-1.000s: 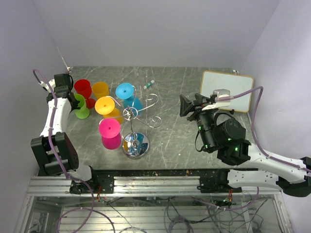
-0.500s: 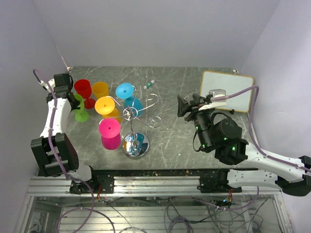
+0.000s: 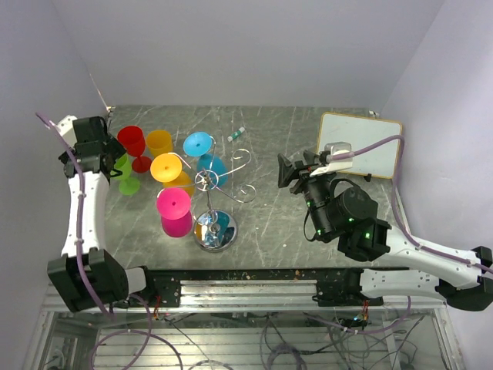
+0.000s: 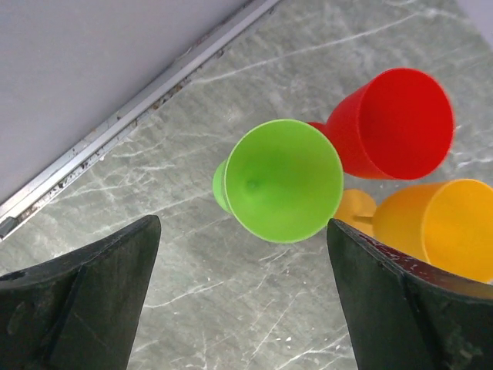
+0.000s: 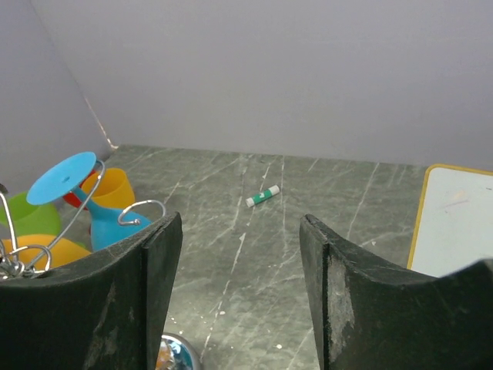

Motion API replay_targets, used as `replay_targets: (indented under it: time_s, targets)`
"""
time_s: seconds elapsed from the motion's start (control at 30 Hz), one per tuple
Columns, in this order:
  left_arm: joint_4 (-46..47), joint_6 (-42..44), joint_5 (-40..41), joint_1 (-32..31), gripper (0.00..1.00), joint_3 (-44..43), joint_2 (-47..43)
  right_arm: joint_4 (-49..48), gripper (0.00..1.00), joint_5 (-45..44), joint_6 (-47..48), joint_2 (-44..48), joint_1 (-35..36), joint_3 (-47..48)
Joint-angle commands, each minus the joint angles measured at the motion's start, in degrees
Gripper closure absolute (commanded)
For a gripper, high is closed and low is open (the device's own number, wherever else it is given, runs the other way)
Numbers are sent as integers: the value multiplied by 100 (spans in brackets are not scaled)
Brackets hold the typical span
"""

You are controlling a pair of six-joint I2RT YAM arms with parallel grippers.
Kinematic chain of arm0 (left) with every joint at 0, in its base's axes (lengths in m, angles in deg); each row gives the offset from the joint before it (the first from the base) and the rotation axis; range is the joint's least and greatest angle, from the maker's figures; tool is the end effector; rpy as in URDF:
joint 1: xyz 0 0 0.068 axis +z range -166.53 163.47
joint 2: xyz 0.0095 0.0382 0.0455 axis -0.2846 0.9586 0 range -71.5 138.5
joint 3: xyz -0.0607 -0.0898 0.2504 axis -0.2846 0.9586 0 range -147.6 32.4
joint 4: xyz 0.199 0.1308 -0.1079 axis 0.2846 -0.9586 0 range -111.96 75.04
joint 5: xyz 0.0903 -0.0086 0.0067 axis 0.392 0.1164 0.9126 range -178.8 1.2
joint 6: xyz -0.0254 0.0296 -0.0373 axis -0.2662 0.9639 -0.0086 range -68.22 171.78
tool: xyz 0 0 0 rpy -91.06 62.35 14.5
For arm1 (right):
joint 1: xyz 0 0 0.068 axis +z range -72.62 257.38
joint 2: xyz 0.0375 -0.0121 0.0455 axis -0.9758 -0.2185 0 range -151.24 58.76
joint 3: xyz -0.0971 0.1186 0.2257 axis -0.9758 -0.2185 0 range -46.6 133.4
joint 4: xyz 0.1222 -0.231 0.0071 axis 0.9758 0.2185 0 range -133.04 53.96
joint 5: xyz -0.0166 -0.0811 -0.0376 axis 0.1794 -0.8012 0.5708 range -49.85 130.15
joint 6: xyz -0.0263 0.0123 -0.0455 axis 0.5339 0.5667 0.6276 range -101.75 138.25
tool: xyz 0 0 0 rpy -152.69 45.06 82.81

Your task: Take the wine glass off the wine glass rack

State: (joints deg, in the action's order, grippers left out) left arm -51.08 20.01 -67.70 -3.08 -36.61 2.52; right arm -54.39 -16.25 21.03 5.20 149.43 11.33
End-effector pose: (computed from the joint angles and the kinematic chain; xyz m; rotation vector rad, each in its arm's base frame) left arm 0.2668 0.0770 0.3352 -1.0340 1.9906 0.2493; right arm 0.0877 0.1745 0.4298 -0.0528 1.4291 0.3609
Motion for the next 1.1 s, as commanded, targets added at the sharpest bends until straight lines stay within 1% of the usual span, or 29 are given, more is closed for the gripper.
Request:
replay_targets:
  time_s: [0.0, 0.03, 0.13, 0.17, 0.2, 0.27, 0.37, 0.5, 0.6, 0.7, 0.77, 0.83, 0.93, 1.07]
  targets:
    - [574, 334, -178, 54, 0, 247, -664, 283, 34, -70, -67, -61, -10, 156]
    - [677, 391, -279, 59, 0, 304, -808, 370, 28, -54, -57, -99, -12, 202]
    - [965, 499, -522, 53, 0, 435, -1200, 626, 7, 72, 62, -195, -15, 405]
    - [1042, 510, -527, 57, 0, 486, -1310, 660, 2, 130, 139, -217, -10, 435]
    - [1121, 535, -520, 53, 0, 545, -1435, 687, 1, 194, 211, -232, -9, 469]
    - [1210, 549, -534, 53, 0, 642, -1601, 761, 0, 348, 332, -278, -11, 556]
    - [1243, 534, -726, 52, 0, 636, -1664, 1061, 0, 888, 555, -399, -15, 831]
    - [1247, 546, -928, 56, 0, 635, -1628, 1760, 0, 1577, 723, -849, -14, 1631]
    - [1195, 562, -1047, 58, 0, 569, -1576, 2450, 0, 2387, 806, -1288, 8, 2373]
    - [1248, 574, -1134, 58, 0, 617, -1624, 3200, 0, 3656, 1071, -1773, 63, 3212]
    - [1237, 571, -1167, 54, 0, 623, -1611, 3514, 0, 4195, 1177, -2052, 289, 3622]
    - [1205, 573, -1228, 53, 0, 563, -1570, 3543, 0, 4444, 1325, -2221, 585, 3795]
    - [1244, 574, -1274, 59, 0, 607, -1578, 3760, 0, 4533, 1755, -2521, 1119, 3967]
    - [1209, 575, -1312, 52, 0, 558, -1514, 4065, 0, 4006, 2528, -3005, 1893, 4006]
